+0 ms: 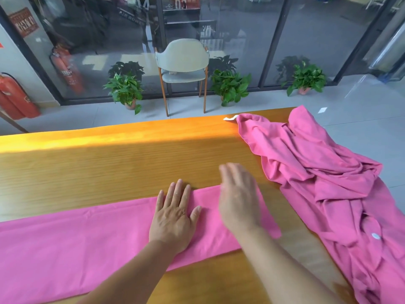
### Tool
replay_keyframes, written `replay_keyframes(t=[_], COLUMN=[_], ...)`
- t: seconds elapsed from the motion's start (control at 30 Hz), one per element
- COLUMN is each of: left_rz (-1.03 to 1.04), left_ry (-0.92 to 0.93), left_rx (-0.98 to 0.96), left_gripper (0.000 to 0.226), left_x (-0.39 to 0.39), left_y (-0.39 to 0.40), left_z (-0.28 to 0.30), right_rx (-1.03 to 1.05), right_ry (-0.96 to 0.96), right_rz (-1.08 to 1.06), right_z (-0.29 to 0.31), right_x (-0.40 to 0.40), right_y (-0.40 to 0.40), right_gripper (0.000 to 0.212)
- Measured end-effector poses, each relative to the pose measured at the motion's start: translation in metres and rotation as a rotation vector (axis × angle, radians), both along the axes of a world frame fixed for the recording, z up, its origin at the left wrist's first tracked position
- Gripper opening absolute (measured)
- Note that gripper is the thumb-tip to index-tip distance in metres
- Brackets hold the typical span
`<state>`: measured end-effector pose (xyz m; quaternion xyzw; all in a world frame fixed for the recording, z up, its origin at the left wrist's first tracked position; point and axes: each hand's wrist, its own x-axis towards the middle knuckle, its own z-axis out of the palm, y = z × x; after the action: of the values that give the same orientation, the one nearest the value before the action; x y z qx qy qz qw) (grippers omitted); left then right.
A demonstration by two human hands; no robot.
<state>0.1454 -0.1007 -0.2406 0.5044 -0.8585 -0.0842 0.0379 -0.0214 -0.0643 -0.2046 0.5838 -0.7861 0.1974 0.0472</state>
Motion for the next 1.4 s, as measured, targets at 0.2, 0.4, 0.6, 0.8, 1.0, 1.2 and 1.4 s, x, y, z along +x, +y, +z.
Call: replay_keyframes(t=[0.2, 0.4, 0.6, 0.8, 1.0, 1.2, 1.4], left_rz=[-0.027, 0.004, -0.081, -0.099, -0.103, 0.024, 0.122], left_ry=[0.001, -0.018, 0.075, -0.007, -0.043, -0.004, 0.041], left_rx=[0.015, 0.042, 0.035, 0.051, 0.055, 0.037, 0.062], left_gripper=[0.066, 0.069, 0.065, 0.069, 0.075, 0.071, 0.064], left_x=[0.002, -0.001, 0.01, 0.028, 0.035, 0.054, 0.078], left_y=[-0.001, -0.001, 0.007, 0.017, 0.015, 0.017, 0.018], left_z=[-0.002, 0.001, 0.012, 0.009, 0.006, 0.004, 0.004], right_rx=[0.361, 0.455, 0.385, 0.419, 0.473, 0.351, 0.448], right_ry=[-0.154, -0.026, -0.065, -0.071, 0.025, -0.071, 0.047], right_rz=[0.216, -0.026, -0.062, 0.086, -0.038, 0.346, 0.242], right_z=[-0.022, -0.029, -0.015, -0.032, -0.027, -0.011, -0.029], right_x=[0.035, -0.029, 0.006, 0.022, -0.03, 0.054, 0.01], right_y=[0.014, 0.027, 0.023, 0.023, 0.036, 0.016, 0.025], right_gripper=[0.071, 0.083, 0.066, 0.075, 0.091, 0.064, 0.078])
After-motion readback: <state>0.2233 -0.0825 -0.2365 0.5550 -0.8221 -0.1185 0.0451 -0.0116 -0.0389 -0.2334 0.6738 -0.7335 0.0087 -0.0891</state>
